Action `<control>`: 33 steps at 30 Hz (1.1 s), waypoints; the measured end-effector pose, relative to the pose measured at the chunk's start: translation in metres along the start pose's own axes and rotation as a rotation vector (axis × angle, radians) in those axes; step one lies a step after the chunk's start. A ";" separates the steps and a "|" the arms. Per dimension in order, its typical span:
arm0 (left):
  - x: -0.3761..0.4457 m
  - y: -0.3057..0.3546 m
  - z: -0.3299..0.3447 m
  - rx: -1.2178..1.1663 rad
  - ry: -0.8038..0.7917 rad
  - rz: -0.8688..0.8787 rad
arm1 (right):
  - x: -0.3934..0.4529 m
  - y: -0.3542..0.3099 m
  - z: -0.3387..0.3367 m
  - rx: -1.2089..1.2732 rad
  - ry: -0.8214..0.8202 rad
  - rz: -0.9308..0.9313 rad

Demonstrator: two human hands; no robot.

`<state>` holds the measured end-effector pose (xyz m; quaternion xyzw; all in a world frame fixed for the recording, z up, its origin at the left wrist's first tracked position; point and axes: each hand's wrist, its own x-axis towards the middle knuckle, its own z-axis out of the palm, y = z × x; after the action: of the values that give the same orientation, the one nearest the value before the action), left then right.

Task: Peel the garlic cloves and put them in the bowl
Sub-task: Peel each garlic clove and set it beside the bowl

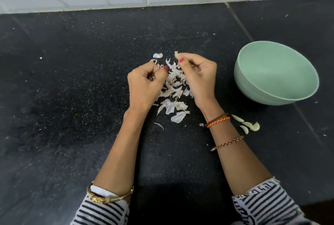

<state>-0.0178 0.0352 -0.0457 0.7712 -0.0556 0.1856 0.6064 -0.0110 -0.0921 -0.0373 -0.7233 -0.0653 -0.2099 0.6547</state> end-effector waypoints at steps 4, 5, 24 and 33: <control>0.001 0.000 0.000 0.040 0.039 0.057 | 0.001 0.008 -0.001 -0.125 -0.041 -0.037; 0.000 0.001 0.000 0.023 0.038 0.060 | 0.000 0.008 -0.001 -0.153 -0.046 -0.053; 0.003 -0.004 -0.002 0.228 0.017 0.293 | 0.001 0.007 -0.003 -0.084 -0.113 -0.018; 0.002 -0.002 -0.002 0.031 -0.147 0.103 | 0.006 -0.006 -0.017 0.027 -0.330 0.182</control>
<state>-0.0160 0.0378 -0.0466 0.7881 -0.1365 0.1604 0.5783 -0.0115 -0.1092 -0.0289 -0.7421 -0.1090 -0.0271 0.6609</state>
